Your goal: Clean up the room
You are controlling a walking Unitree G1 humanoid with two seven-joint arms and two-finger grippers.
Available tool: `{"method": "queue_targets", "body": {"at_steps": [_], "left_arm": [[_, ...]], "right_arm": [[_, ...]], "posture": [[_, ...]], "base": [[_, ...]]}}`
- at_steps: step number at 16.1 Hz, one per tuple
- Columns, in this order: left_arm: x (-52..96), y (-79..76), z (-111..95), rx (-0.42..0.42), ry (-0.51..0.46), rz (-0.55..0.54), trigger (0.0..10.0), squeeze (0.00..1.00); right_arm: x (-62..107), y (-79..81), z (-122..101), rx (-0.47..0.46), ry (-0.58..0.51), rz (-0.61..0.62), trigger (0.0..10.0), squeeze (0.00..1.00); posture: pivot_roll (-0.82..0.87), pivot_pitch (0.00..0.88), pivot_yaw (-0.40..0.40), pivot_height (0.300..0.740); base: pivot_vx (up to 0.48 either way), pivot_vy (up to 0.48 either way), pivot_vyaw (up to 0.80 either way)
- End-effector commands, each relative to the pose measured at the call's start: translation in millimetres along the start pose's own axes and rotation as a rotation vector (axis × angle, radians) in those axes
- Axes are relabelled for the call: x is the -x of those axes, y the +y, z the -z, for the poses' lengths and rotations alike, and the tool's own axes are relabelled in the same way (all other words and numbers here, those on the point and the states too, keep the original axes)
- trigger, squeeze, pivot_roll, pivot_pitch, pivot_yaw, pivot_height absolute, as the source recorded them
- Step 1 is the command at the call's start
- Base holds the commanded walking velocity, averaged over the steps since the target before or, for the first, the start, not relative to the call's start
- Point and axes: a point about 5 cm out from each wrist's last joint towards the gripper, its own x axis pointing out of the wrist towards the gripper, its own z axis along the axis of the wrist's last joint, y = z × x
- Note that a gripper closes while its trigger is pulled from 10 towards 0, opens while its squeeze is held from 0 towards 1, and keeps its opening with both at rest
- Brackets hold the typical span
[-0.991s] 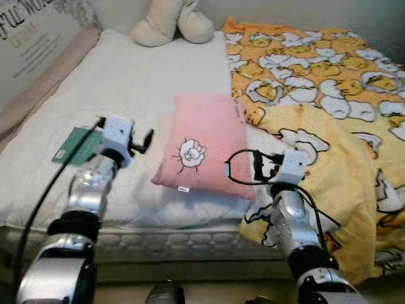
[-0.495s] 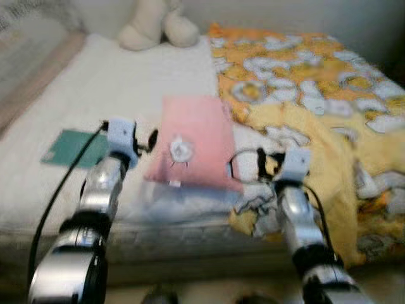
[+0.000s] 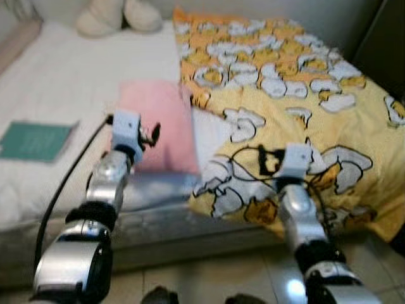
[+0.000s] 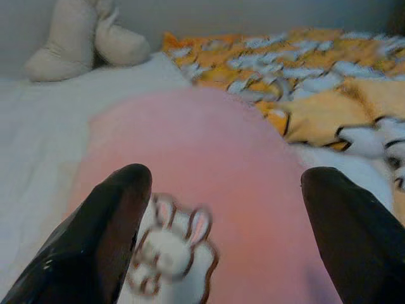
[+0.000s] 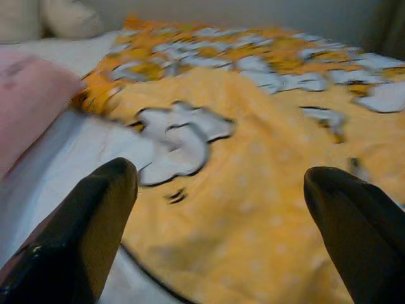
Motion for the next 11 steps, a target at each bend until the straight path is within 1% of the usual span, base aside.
{"method": "queue_targets", "body": {"at_steps": [1,3,4,5,7,10,11], "left_arm": [[2.6,5.6,0.4,0.013,-0.013,-0.031,10.0,0.00],[4.1,3.4,4.2,0.020,-0.004,-0.036,10.0,0.00],[4.2,-1.0,6.3,0.013,0.003,-0.015,10.0,0.00],[4.1,-2.7,6.7,-0.004,0.007,-0.005,10.0,0.00],[4.7,-0.6,6.9,-0.011,0.006,-0.011,10.0,0.00],[3.3,6.9,3.3,-0.020,0.011,-0.018,10.0,0.00],[2.8,7.0,2.6,-0.018,0.009,-0.022,10.0,0.00]], "right_arm": [[-4.9,8.0,-10.7,0.014,-0.038,-0.031,10.0,0.00],[-5.4,6.9,-10.5,0.006,-0.037,-0.026,10.0,0.00],[-5.5,7.0,-9.4,-0.019,-0.032,-0.023,10.0,0.00],[-5.7,7.1,-9.3,-0.014,-0.031,-0.026,10.0,0.00],[-5.4,7.3,-8.6,-0.010,-0.029,-0.025,10.0,0.00],[-4.1,12.2,-7.0,-0.007,-0.029,-0.033,10.0,0.00],[-4.1,12.0,-7.2,-0.005,-0.031,-0.037,10.0,0.00]], "posture": [[-0.05,0.034,0.005,0.706],[-0.05,0.030,-0.003,0.706],[-0.04,0.029,-0.006,0.706],[-0.04,0.029,-0.009,0.706],[-0.03,0.024,-0.004,0.706],[-0.03,0.011,-0.003,0.706],[-0.03,0.008,-0.004,0.706]], "base": [[0.247,0.000,0.64],[0.409,-0.247,0.58],[0.405,-0.251,0.00],[0.409,-0.247,0.00],[0.407,-0.249,0.00],[0.410,-0.244,0.00],[0.420,0.000,0.00]]}}
